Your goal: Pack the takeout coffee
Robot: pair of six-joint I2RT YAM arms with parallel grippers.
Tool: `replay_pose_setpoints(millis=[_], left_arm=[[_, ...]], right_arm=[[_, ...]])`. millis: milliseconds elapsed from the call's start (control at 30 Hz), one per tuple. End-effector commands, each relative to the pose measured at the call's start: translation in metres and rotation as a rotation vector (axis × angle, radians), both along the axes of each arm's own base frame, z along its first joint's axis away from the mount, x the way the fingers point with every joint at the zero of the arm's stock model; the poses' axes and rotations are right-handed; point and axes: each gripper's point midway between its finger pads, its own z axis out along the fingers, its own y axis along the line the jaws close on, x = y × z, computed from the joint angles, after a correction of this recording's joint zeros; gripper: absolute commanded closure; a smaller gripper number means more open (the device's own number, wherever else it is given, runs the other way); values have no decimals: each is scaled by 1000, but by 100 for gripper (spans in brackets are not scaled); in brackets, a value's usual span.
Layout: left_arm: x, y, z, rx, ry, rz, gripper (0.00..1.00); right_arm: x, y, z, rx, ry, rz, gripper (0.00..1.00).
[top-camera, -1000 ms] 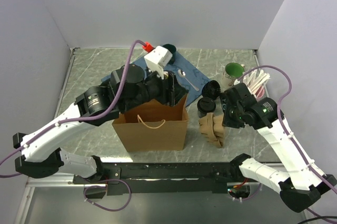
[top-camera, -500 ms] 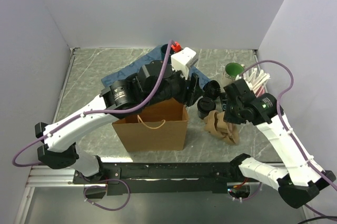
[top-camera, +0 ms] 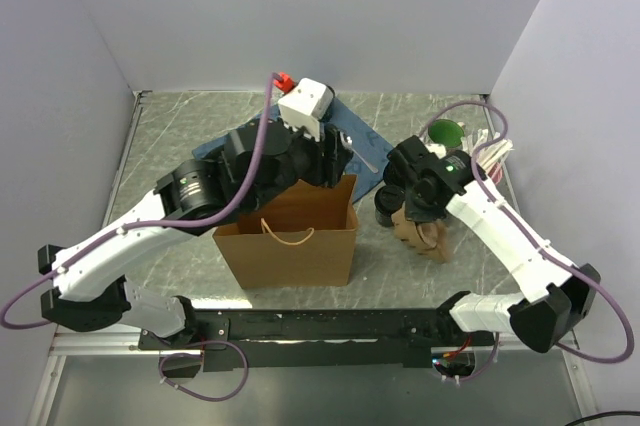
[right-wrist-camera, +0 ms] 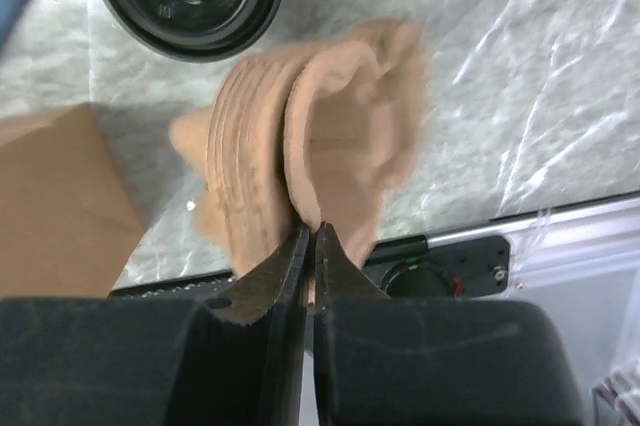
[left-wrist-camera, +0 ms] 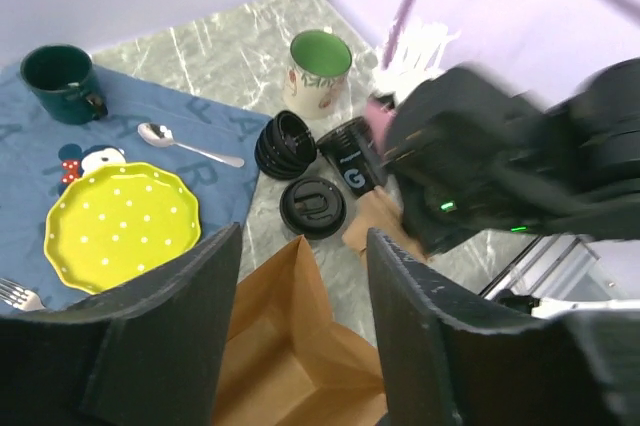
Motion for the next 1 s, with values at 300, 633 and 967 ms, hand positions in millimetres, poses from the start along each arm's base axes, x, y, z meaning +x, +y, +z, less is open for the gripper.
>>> replay_pose_setpoints(millis=[300,633,967], left_arm=[[-30,-25,9,-68,69,-193,53],[-25,-52,-14,5,104,-224,57],[-22,-66,-2,-48,147,-215,68]], right_arm=[[-26,-22,15,-98,81,23,100],[-23,-21,5,-113,88,52,100],[-14,-22,35,-82,-2,48,100]])
